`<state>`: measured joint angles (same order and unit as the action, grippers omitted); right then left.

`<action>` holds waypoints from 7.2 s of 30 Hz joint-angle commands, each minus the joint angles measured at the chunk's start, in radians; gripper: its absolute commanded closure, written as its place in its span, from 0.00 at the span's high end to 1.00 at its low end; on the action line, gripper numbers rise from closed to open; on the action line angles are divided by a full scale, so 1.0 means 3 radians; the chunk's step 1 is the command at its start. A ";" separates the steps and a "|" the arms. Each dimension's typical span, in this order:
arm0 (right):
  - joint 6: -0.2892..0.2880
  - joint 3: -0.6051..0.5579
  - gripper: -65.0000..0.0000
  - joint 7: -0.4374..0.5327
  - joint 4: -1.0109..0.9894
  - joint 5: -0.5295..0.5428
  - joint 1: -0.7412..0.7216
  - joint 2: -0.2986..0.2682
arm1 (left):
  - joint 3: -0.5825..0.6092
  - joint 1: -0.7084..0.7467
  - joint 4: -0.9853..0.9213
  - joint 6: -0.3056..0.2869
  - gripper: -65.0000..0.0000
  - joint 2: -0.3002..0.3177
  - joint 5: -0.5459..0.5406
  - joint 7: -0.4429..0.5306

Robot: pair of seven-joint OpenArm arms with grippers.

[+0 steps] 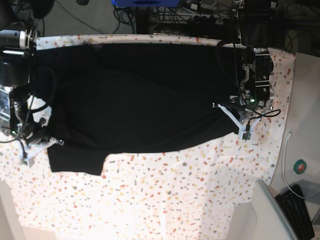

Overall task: Layout the t-shirt on the table in an organized manner, then fold the t-shirt properly
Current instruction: 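Grasp the hem edge with both grippers, then lift the hem and fold it over toward the collar with both grippers, then release the folded hem and raise both grippers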

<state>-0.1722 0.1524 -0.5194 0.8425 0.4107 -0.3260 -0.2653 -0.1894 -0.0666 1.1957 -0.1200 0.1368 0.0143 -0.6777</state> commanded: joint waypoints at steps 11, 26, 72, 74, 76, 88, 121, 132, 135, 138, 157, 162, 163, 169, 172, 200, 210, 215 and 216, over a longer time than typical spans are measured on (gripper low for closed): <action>-0.0017 0.0006 0.00 0.0061 0.0058 0.0010 -0.0087 -0.0049 | -0.0011 0.0286 0.0789 0.0014 0.68 0.0027 0.0001 -0.0050; -0.0017 0.0001 0.00 0.0061 0.0058 0.0004 -0.0087 -0.0049 | -0.0445 -0.0169 0.0579 -0.0007 0.69 0.0258 -0.0582 -0.0050; -0.0052 -0.0009 0.00 0.0455 0.0038 -0.0016 -0.0271 -0.0156 | 0.0394 -0.1688 -0.1697 -0.0012 0.00 0.0457 -0.0991 0.0661; -0.0247 -0.0009 0.00 0.0655 0.0038 -0.0016 -0.0271 -0.0156 | 0.0394 -0.1627 -0.1538 -0.0012 0.00 0.0457 -0.0991 0.0564; -0.0421 -0.0009 0.00 0.0910 0.0012 -0.0016 -0.0271 -0.0156 | 0.0394 -0.1591 -0.1462 -0.0012 0.00 0.0457 -0.0991 0.0497; -0.0748 -0.0004 0.00 0.1765 -0.0765 -0.0911 -0.0481 -0.0044 | 0.0388 -0.1443 -0.1303 -0.0012 0.00 0.0457 -0.0996 0.0471; -0.0748 0.0026 0.00 0.0542 0.1163 -0.1070 0.0629 -0.0054 | -0.0154 -0.0072 0.0702 -0.0012 0.00 0.0452 -0.0996 -0.0418; -0.0748 0.0354 0.00 -0.0046 0.1792 -0.1065 0.1079 -0.0034 | -0.0154 0.0347 0.1034 -0.0012 0.00 0.0677 -0.0996 -0.0608; -0.0748 0.0359 0.00 -0.0113 0.1787 -0.1065 0.1115 -0.0029 | -0.0154 0.0363 0.1039 -0.0012 0.00 0.0708 -0.0996 -0.0608; -0.0748 0.0359 0.00 -0.0133 0.1808 -0.1065 0.1202 -0.0023 | -0.0123 0.0368 0.1024 -0.0012 0.00 0.0774 -0.0991 -0.0608; -0.0748 0.0364 0.00 -0.0348 0.1813 -0.1059 0.1360 0.0125 | -0.0108 0.0577 0.1009 -0.0012 0.00 0.0774 -0.0966 -0.0618; -0.0748 0.0364 0.00 -0.0568 0.1818 -0.1059 0.1350 0.0145 | -0.0108 0.0577 0.1019 -0.0012 0.00 0.0764 -0.0966 -0.0618; -0.0748 0.0364 0.03 -0.0568 0.1818 -0.1059 0.1360 0.0145 | -0.0113 0.0577 0.1014 -0.0012 0.03 0.0764 -0.0966 -0.0618; -0.0748 0.0405 0.40 -0.0573 0.2012 -0.1049 0.1488 0.0156 | -0.0149 0.0577 0.1034 -0.0012 0.52 0.0779 -0.0966 -0.0618; -0.0743 0.0727 0.48 -0.0650 0.2462 -0.1003 0.1626 0.0350 | -0.0159 0.0577 0.1044 -0.0012 0.65 0.0779 -0.0966 -0.0618; -0.0717 0.0983 0.00 -0.0302 0.0713 -0.1008 0.0741 0.0089 | -0.0558 0.1104 0.0732 -0.0012 0.00 0.0385 -0.0961 -0.0275; -0.0717 0.0988 0.00 -0.0419 0.1828 -0.1003 0.0966 0.0212 | -0.0604 0.1155 0.1136 -0.0012 0.00 0.0426 -0.0991 -0.0301; -0.0743 0.0962 0.00 -0.1018 0.1930 -0.0988 0.0685 0.0329 | -0.0604 0.1329 0.1489 -0.0012 0.00 0.0416 -0.0991 -0.0301; -0.0743 0.0962 0.11 -0.1059 0.1833 -0.0988 0.0593 0.0375 | -0.0604 0.1370 0.1535 -0.0012 0.00 0.0416 -0.0991 -0.0301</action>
<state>-0.3988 0.4389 -0.8509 1.3746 0.1066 -0.1276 -0.1425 -0.3653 0.3473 1.6402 -0.1265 0.2516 -0.2802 -0.7765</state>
